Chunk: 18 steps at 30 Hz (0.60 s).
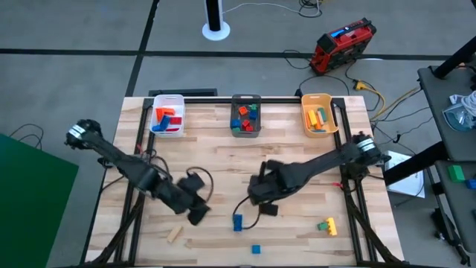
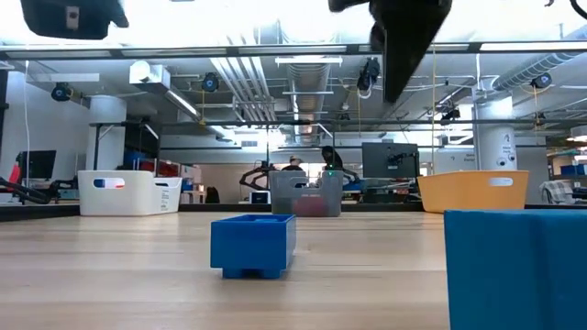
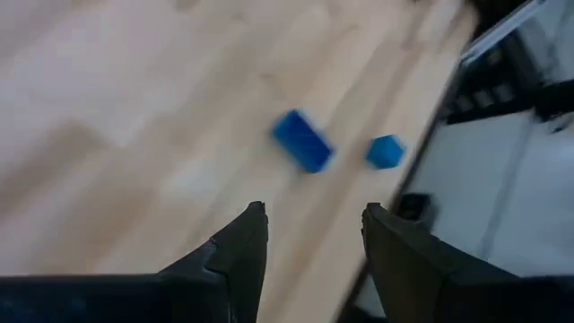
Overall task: Sort blocks by size
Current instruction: Put the big blue game piece into the white bin
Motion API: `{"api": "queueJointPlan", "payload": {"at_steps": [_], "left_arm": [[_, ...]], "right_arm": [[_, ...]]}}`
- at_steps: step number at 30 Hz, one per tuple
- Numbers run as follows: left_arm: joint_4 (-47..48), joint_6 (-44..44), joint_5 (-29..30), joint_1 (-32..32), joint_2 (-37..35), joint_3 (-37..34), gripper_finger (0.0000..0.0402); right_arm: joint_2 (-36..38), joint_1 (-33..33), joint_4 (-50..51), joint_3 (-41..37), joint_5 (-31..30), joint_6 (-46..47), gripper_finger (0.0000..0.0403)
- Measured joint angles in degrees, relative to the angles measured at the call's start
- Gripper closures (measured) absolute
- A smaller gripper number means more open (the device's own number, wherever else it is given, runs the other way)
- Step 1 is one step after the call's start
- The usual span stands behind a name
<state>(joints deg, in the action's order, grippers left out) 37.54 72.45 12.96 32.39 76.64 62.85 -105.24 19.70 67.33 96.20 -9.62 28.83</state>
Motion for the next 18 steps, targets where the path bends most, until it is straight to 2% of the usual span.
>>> {"api": "queueJointPlan", "payload": {"at_steps": [2,4,7,13,18], "left_arm": [[-5.4,2.5,-0.1,0.5,3.5,0.6,0.0243],[-6.7,5.2,-0.1,0.7,7.6,3.0,0.0244],[-2.6,9.2,0.0,0.7,14.1,9.3,0.0245],[7.9,13.4,0.4,0.7,26.0,23.1,0.0245],[11.2,23.4,0.0,0.7,32.3,28.5,0.0244]], "right_arm": [[2.8,-0.1,1.5,0.0,-3.5,3.9,0.0349],[6.0,-0.1,1.5,-0.1,-6.2,7.4,0.0361],[10.3,-0.2,1.3,-0.2,-8.4,12.2,0.0374],[19.0,0.6,1.4,-2.3,-8.5,18.1,0.0385],[25.9,0.8,1.3,-6.7,-8.4,18.2,0.0384]]}}
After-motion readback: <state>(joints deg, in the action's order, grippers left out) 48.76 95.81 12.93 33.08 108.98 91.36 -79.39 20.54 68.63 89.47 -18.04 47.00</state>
